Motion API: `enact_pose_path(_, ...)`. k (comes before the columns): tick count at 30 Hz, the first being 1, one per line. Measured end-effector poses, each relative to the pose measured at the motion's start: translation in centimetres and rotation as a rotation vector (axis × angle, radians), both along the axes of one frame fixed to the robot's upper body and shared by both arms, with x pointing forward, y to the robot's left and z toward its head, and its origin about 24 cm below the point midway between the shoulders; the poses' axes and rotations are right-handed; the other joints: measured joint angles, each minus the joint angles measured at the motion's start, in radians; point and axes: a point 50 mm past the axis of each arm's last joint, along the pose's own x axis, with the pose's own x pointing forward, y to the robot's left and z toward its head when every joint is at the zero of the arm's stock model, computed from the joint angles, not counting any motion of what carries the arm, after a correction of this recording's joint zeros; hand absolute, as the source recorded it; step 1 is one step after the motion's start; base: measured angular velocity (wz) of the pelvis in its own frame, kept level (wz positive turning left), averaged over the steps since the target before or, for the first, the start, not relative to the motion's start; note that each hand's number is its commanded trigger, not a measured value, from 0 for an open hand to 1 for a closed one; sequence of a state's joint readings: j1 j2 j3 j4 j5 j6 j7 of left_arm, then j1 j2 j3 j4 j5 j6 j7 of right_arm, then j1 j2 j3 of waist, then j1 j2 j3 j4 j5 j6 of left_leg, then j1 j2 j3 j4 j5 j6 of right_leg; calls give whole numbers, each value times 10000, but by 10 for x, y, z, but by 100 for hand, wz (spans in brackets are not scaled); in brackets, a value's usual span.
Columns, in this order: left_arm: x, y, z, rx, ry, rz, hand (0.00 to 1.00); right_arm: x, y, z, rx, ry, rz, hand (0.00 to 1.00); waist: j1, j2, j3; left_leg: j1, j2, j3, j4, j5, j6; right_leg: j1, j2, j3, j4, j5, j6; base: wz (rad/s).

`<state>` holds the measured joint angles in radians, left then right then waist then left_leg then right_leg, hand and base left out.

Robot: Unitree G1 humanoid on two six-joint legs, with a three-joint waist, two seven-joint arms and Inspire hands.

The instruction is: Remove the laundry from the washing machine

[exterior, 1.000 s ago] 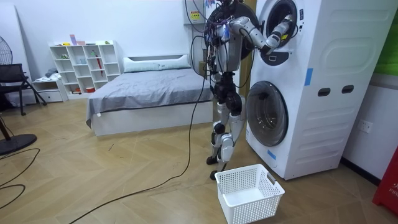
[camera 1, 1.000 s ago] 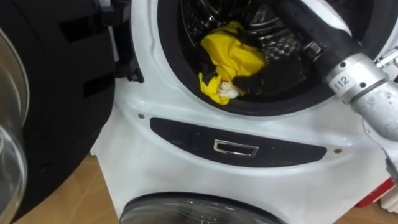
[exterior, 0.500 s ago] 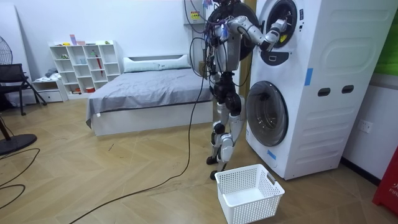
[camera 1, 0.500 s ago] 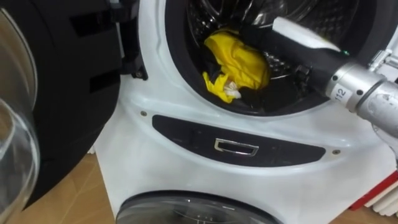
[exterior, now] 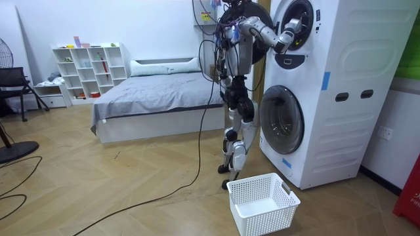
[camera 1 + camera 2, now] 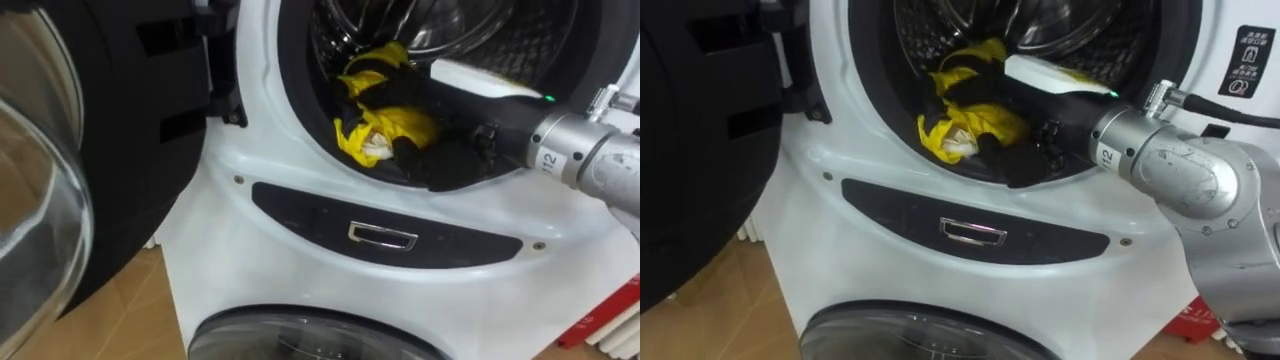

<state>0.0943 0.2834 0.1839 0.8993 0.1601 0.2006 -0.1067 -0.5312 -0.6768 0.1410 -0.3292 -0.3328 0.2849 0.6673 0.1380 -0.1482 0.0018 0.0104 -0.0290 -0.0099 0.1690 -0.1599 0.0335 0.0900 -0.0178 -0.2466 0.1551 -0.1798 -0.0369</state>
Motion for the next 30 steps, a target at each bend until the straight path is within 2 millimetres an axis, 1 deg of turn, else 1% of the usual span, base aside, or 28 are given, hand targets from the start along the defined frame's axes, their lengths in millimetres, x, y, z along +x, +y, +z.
enact_pose_path(2, 1, 1, 1, 6, -41, -42, 0, 0, -2, 2, -17, -113, -92, 100, 58, 4, 3, 16, -1, -2, 14, 2, 0, 0, 0, -1, -9, 0, 0, 0)
enact_pose_path(5, 1, 3, 2, 60, -36, -47, 0, -2, 0, 7, -72, -290, -11, 100, 68, 48, 34, 23, -3, -11, 4, 1, 0, -4, 0, -1, -21, 0, 0, 1)
enact_pose_path(10, 5, 5, 4, 130, -195, -114, 0, -4, 2, 8, -108, -362, 122, 100, 57, 115, 81, 16, -1, -6, -14, 1, -1, -14, 7, -2, -22, 0, 0, 0)
enact_pose_path(18, 7, 6, 6, 127, -271, -171, 0, -5, 3, 8, -44, -337, 192, 100, 42, 114, 80, 5, -4, -4, 13, 1, -1, -19, 0, -4, -13, 0, 0, 0)
enact_pose_path(21, 9, 8, 10, 136, -498, -228, 0, -5, 3, 9, -27, -354, 231, 100, 36, 115, 79, -18, -4, -9, 25, 0, -1, -41, -1, 2, -10, 0, 1, 0)
enact_pose_path(24, 13, 8, 13, 143, -664, -407, 0, -6, 4, 10, -50, -392, 290, 100, 36, 140, 59, -3, 0, 24, 8, -1, -1, -57, -3, 33, -6, 0, 1, -2)
enact_pose_path(29, 10, 8, 12, 161, -621, -384, 0, -12, 8, 14, -100, -584, 592, 100, 25, 162, 45, 7, 8, 72, -18, 0, -1, -101, 4, 94, -14, 0, 0, -5)
enact_pose_path(30, 8, 9, 12, 167, -595, -376, 0, -14, 9, 15, -30, -657, 656, 100, -37, 141, 20, 4, 7, 85, -13, 0, -1, -101, 2, 94, -17, 0, 1, 0)
